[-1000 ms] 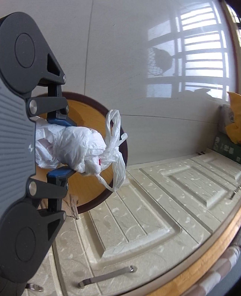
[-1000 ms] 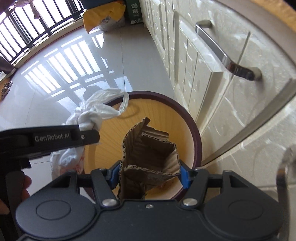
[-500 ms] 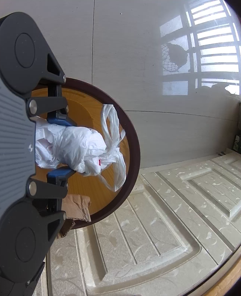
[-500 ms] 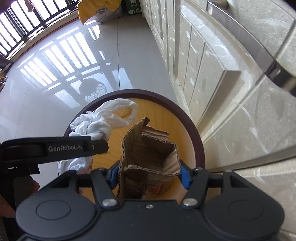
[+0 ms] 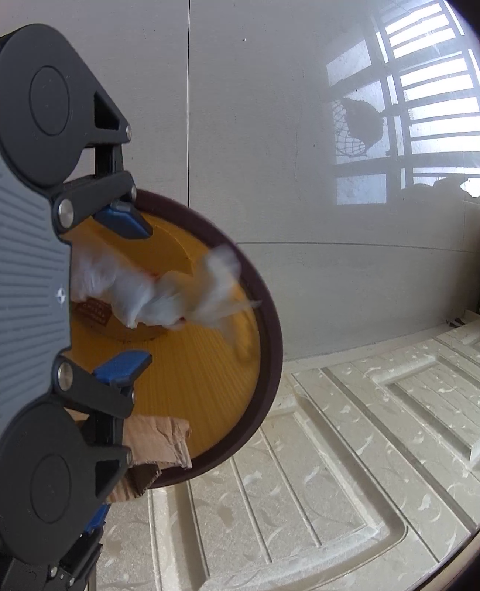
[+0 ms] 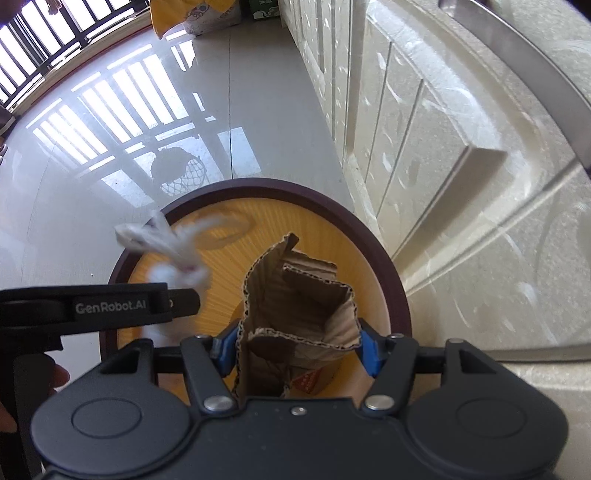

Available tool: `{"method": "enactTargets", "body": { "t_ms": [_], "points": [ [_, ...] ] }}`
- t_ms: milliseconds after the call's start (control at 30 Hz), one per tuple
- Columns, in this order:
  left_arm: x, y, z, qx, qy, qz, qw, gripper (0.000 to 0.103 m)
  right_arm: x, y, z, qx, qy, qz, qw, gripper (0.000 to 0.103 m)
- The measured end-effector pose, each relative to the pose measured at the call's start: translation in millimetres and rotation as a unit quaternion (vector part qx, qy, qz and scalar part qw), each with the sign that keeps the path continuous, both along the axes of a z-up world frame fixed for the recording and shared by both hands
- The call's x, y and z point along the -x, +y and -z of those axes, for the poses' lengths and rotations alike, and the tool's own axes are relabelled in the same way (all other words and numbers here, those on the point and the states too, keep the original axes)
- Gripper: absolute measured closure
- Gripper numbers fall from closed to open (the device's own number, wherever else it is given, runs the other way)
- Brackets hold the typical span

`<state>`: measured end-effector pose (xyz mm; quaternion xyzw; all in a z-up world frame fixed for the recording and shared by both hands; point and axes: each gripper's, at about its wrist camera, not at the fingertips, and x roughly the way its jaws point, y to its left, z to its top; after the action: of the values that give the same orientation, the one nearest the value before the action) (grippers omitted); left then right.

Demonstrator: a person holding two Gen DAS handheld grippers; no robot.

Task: Collect trash
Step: 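Open the left tool to drop the white bag while the right tool drops the cardboard, then move both tools back from the wastebasket toward the bench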

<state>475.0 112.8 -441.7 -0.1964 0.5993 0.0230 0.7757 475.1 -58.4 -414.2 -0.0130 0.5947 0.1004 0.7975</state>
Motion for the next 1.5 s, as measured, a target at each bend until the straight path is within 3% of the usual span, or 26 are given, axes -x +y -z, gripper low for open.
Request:
{"method": "enactTargets", "body": {
  "t_ms": [233,333,667,1133,1500],
  "points": [
    [0,6,-10,0.020,-0.013,-0.006,0.9997,0.031,2,2,-5,-0.014,-0.012,-0.006,1.000,0.033],
    [-1,5,-17,0.020,-0.024,-0.009,0.9995,0.028,4,6,-10,-0.021,-0.015,-0.015,1.000,0.017],
    [-2,4,-21,0.008,-0.019,0.010,0.9997,0.024,4,10,-9,0.004,-0.016,-0.036,0.999,0.002],
    [17,13,-45,-0.034,-0.029,0.023,0.9987,0.005,16,14,-14,0.038,-0.004,-0.058,0.998,0.000],
    [44,20,-55,-0.068,-0.028,0.026,0.9970,0.000,31,13,-38,0.055,-0.026,-0.053,0.997,0.000]
  ]
}}
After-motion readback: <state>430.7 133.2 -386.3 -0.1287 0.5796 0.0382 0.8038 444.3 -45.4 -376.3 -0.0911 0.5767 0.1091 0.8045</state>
